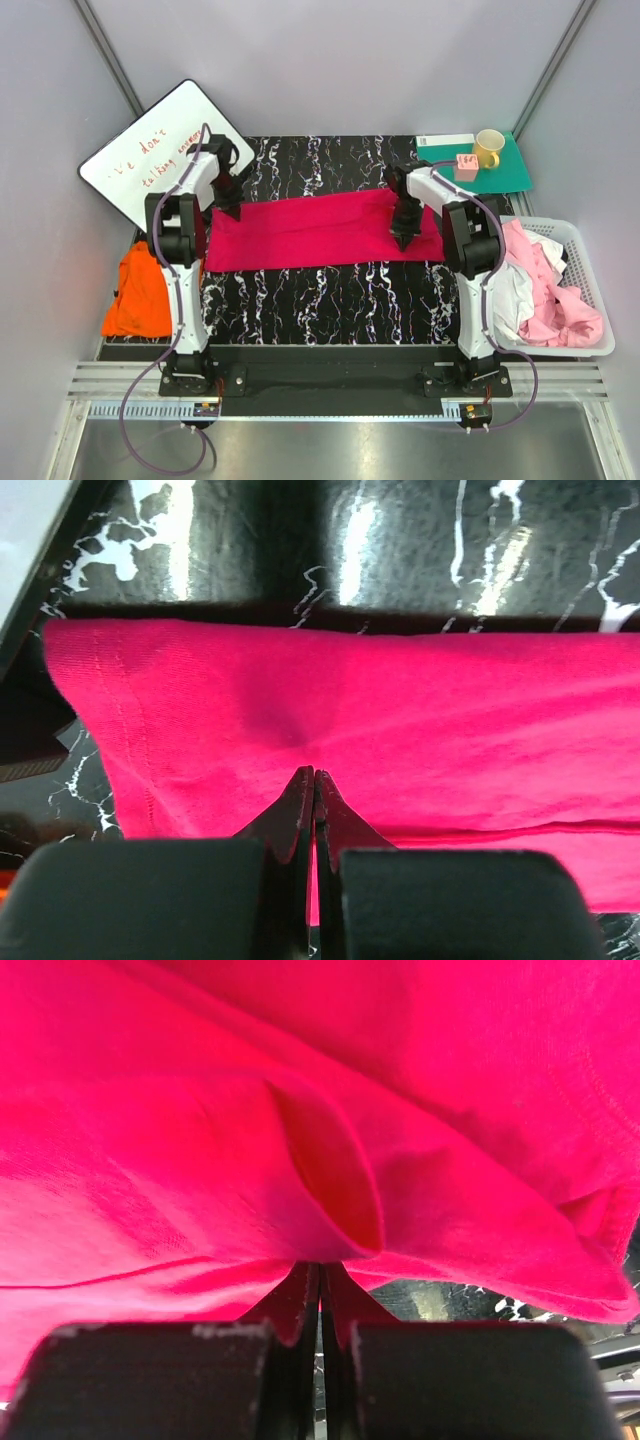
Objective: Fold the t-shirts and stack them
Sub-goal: Rotate the tshirt 90 degrees
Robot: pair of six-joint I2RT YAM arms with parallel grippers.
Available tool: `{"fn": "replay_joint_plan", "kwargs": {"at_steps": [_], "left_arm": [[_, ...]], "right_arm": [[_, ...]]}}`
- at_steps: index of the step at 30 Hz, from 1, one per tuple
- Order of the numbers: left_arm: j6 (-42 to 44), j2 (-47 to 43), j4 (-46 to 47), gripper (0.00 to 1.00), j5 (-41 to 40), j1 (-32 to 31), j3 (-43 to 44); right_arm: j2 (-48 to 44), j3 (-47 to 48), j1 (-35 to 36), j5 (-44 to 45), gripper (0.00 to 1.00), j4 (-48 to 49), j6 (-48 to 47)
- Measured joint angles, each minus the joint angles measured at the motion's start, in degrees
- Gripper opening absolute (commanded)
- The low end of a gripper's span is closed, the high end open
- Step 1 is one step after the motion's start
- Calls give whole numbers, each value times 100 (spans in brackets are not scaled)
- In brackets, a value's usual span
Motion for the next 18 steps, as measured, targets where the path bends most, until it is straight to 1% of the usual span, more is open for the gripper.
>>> {"fn": "replay_joint_plan", "kwargs": {"at_steps": [6,9,14,18], "left_arm": [[37,251,-186,0,-140,-4,83],[44,138,-125,0,-166,-26,-140],[42,-415,-39,0,-168,-107,-1132],[37,-911,-46,0,-24,-190,-2020]], "right_arm": [[459,752,-2,70,0,-260,-79],[678,1128,-2,105,0,-374,-199],[994,1727,-9,190,0,-468,-466],[1220,2151,-13,203,0,-476,-702]]}}
